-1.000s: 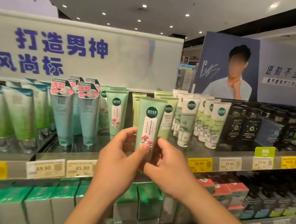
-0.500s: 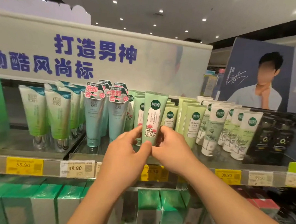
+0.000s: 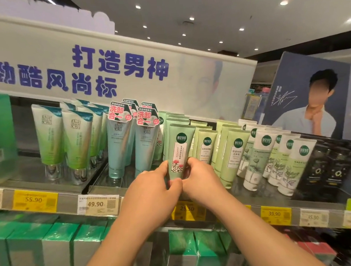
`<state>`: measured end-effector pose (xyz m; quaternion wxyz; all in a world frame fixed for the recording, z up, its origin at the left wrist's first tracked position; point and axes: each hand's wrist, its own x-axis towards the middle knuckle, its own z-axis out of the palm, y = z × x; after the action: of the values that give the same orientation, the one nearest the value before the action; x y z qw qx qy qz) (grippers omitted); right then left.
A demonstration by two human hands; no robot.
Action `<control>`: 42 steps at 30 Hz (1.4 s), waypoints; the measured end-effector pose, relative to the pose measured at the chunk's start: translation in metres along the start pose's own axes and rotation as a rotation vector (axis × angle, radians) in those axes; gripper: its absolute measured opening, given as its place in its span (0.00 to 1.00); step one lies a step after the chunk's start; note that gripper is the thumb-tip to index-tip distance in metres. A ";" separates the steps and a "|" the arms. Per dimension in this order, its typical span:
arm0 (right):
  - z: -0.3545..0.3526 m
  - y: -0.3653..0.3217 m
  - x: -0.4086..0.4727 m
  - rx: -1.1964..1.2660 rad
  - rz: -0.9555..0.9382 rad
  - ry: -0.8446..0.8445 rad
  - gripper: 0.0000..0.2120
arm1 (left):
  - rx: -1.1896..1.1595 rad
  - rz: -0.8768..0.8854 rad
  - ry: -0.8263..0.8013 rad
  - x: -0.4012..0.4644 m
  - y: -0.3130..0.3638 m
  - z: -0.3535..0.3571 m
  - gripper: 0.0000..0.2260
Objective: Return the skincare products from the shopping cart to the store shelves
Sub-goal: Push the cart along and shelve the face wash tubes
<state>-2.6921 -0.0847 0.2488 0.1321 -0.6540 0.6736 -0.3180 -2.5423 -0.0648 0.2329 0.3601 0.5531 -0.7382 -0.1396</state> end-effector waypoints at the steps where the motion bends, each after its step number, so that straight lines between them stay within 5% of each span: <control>1: 0.000 0.000 0.000 0.001 0.005 0.000 0.15 | 0.003 -0.002 -0.005 0.000 0.000 0.000 0.30; 11: 0.002 -0.006 -0.002 -0.017 0.021 0.022 0.12 | 0.015 -0.024 -0.060 0.001 0.003 -0.008 0.29; 18: -0.004 -0.005 -0.003 0.022 0.052 0.006 0.20 | -0.124 -0.028 0.037 -0.005 0.002 -0.015 0.28; 22: -0.012 0.003 -0.016 0.075 0.028 0.093 0.29 | -0.242 -0.007 0.115 -0.014 -0.002 -0.019 0.27; 26: -0.015 0.018 -0.039 0.284 -0.071 0.276 0.21 | -0.455 0.058 0.165 -0.026 -0.002 -0.017 0.24; 32: -0.022 0.041 -0.082 0.587 -0.120 0.392 0.13 | -0.897 0.129 -0.125 -0.038 0.012 0.012 0.25; 42: -0.056 0.128 -0.161 0.717 0.082 0.635 0.08 | -0.967 0.245 -0.451 -0.061 0.072 0.101 0.24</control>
<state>-2.8098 0.0774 0.1766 0.1494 -0.4106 0.5537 -0.7089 -2.6555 -0.0028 0.1827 0.4197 0.1907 -0.7078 -0.5353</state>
